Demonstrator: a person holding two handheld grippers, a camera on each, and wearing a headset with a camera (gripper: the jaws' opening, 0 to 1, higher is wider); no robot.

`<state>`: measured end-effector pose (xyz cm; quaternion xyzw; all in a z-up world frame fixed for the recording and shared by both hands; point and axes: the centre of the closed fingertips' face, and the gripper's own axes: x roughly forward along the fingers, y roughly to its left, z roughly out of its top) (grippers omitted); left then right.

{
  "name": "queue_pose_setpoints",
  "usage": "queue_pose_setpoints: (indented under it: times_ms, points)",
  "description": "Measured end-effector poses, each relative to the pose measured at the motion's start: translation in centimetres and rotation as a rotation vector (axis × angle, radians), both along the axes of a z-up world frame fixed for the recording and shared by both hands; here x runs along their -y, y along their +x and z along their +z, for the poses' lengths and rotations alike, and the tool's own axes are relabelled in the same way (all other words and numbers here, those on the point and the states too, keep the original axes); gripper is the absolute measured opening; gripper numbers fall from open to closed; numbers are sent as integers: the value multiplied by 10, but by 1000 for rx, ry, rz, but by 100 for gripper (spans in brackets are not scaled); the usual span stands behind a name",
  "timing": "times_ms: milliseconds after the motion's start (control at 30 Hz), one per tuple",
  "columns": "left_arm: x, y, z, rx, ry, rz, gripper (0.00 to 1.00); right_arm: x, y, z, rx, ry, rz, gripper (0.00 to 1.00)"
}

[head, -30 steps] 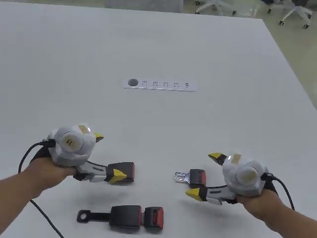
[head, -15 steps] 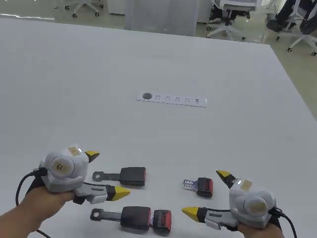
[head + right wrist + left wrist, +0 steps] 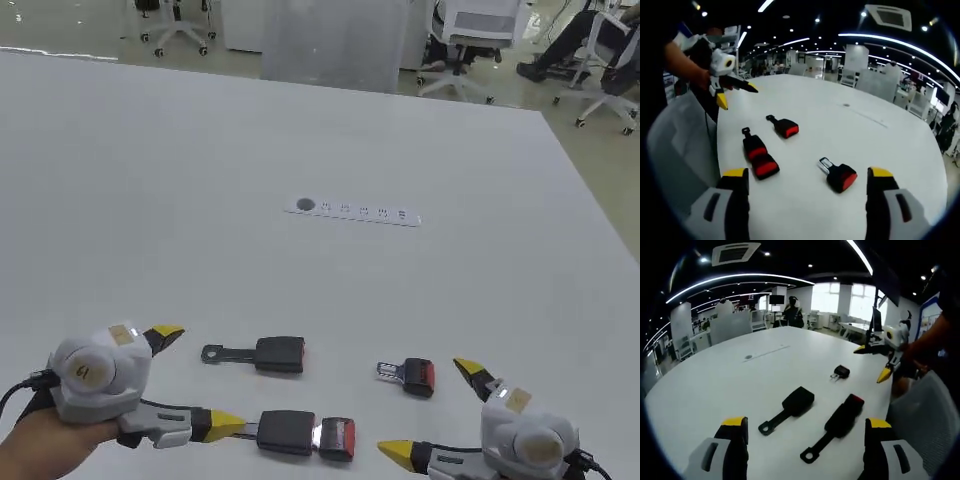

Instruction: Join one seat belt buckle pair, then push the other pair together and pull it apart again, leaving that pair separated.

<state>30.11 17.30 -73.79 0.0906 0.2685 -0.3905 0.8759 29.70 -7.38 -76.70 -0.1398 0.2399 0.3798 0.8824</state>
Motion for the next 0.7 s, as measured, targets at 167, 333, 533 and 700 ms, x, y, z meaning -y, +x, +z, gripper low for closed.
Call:
queue_pose_setpoints:
  times_ms: [167, 333, 533, 700]
  points:
    - [-1, -11, 3, 16, -25, -21, 98, 5, -15, -1, 0, -2, -14, 100]
    - [-8, -17, 1, -10, -28, -10, 100, 8, -29, -1, -2, 0, -31, 100]
    - [-17, -28, 0, -18, -33, -7, 100, 9, -41, 0, 1, 13, -59, 100]
    - [-26, -30, 4, -8, -47, 23, 100, 9, -45, 4, 7, 29, -84, 100]
